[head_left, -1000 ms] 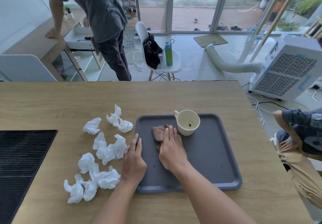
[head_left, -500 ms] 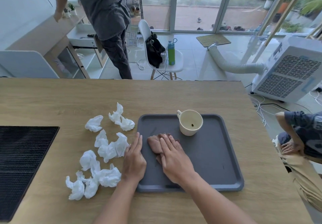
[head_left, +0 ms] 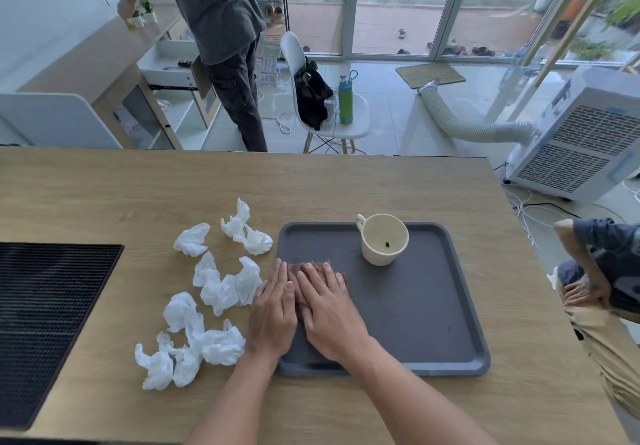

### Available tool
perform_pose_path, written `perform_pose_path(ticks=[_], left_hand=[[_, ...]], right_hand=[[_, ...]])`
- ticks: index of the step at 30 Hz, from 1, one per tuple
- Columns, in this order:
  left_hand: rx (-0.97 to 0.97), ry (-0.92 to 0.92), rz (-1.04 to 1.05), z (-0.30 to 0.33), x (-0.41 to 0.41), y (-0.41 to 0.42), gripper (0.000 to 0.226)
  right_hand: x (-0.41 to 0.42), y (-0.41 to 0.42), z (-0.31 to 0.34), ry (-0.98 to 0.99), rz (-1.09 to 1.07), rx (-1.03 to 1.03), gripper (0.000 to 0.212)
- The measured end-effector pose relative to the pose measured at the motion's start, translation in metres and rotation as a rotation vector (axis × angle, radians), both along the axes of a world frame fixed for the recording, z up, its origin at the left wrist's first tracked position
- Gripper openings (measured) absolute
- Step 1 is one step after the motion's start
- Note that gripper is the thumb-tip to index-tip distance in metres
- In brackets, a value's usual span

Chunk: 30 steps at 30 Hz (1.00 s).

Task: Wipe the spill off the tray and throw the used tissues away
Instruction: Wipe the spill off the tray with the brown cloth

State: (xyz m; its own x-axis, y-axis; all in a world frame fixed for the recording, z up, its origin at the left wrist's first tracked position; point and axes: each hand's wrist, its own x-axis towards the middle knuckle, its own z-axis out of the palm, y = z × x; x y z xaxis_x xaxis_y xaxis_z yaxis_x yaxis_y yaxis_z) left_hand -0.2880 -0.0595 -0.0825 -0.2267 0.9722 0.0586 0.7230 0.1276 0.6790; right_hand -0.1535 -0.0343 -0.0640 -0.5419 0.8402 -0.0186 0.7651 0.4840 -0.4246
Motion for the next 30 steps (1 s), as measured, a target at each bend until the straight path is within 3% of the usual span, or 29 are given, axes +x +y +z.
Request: perform_pose_path(ticks=[6, 13, 22, 30], left_hand=[[0.007, 0.004, 0.008, 0.001, 0.001, 0.001, 0.062], [0.008, 0.015, -0.021, 0.001, 0.003, 0.001, 0.064], [0.017, -0.007, 0.015, 0.003, 0.002, 0.0, 0.053], [0.023, -0.014, 0.029, 0.003, 0.004, 0.0, 0.054]], right_hand=[[0.034, -0.002, -0.008, -0.06, -0.072, 0.01, 0.061], [0.009, 0.032, 0.0, -0.01, -0.154, -0.09, 0.064], [-0.004, 0.003, -0.004, 0.011, -0.007, 0.0, 0.058], [0.018, 0.027, -0.014, -0.02, -0.226, 0.015, 0.059]])
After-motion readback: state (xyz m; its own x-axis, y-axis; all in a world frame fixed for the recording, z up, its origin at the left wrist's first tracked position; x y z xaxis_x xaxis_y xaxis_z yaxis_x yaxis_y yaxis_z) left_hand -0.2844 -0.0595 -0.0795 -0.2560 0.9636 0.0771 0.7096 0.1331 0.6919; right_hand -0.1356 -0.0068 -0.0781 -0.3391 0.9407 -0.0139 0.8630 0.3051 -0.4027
